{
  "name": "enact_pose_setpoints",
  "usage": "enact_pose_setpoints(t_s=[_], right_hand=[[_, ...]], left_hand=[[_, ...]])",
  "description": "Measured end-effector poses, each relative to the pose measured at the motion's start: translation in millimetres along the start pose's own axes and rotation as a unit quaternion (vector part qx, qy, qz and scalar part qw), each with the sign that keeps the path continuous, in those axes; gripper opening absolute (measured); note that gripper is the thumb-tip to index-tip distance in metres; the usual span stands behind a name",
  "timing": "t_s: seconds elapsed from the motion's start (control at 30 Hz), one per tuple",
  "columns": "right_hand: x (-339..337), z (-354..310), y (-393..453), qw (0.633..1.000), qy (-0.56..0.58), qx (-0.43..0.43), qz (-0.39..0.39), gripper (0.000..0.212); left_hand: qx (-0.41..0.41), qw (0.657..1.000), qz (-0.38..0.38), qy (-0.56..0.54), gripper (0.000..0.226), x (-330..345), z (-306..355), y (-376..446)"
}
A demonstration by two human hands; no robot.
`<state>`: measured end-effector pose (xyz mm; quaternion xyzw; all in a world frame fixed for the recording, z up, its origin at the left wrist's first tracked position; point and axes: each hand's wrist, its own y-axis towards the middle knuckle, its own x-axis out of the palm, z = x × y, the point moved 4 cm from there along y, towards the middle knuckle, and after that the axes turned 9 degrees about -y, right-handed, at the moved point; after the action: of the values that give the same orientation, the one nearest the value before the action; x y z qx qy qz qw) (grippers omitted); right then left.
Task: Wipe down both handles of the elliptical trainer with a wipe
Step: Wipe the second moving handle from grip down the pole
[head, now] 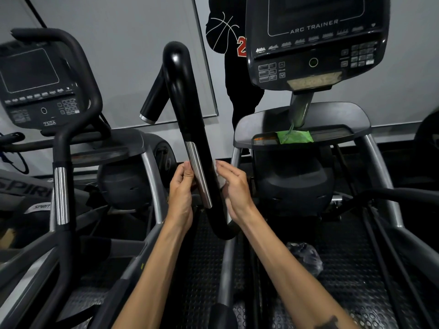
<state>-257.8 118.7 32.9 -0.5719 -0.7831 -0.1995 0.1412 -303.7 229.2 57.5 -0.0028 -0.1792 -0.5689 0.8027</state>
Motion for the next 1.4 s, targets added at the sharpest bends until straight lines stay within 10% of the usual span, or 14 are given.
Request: enact_pose_setpoints(t_s=[0.87, 1.4], right_hand=[[0, -19, 16, 0.993, -0.054, 0.021, -0.098, 0.034], [36, -49, 33, 0.977, 0.069, 0.087, -0.184, 0.034]], left_hand=[[-0.006, 0.999, 0.022, 0.03, 0.061, -2, -2, 1], [0.032, 0.996, 0.066, 0.06, 0.02, -8, 16, 2]])
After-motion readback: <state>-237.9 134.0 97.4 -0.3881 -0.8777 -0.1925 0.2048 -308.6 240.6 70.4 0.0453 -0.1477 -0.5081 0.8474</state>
